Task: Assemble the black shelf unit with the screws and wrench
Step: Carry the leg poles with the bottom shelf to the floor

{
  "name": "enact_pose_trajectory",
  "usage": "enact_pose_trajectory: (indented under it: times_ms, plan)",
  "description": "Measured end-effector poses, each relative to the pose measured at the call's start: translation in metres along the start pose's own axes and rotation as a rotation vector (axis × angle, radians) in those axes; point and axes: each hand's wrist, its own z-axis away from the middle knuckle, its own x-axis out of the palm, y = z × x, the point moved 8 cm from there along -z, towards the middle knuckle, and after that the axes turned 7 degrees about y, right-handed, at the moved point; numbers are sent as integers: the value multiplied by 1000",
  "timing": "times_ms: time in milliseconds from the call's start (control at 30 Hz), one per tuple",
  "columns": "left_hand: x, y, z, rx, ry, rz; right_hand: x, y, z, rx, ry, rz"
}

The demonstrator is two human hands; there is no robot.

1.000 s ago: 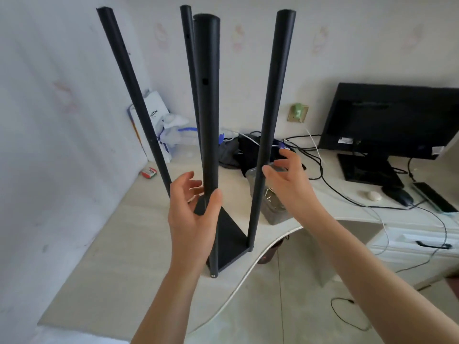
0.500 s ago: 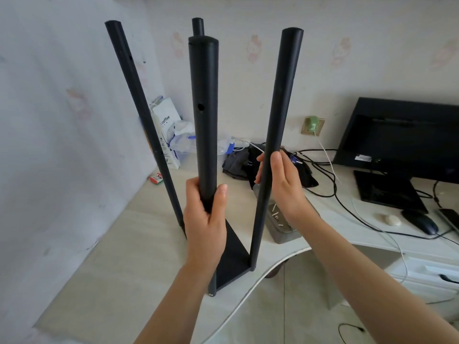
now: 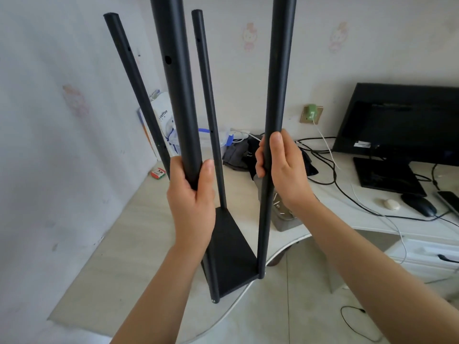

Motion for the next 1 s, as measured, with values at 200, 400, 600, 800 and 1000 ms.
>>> enact_pose_trajectory:
  times_ms: [200,400,600,800,1000]
  plan:
    - [-7,27,5,-10,-31,81,-14,-25,19,21,92,-66]
    - [-12,48,21,-68,-100,205,-39,-57,59,-7,209,-52]
    - [-20,74,61,-94,-272,327,-76,-93,130,-46,399,0]
    - [-18,111,105,-78,-484,437,-112,-123,208,-38,612,26]
    - [-4,129,152,-132,-666,506,-149,-144,274,-30,792,102]
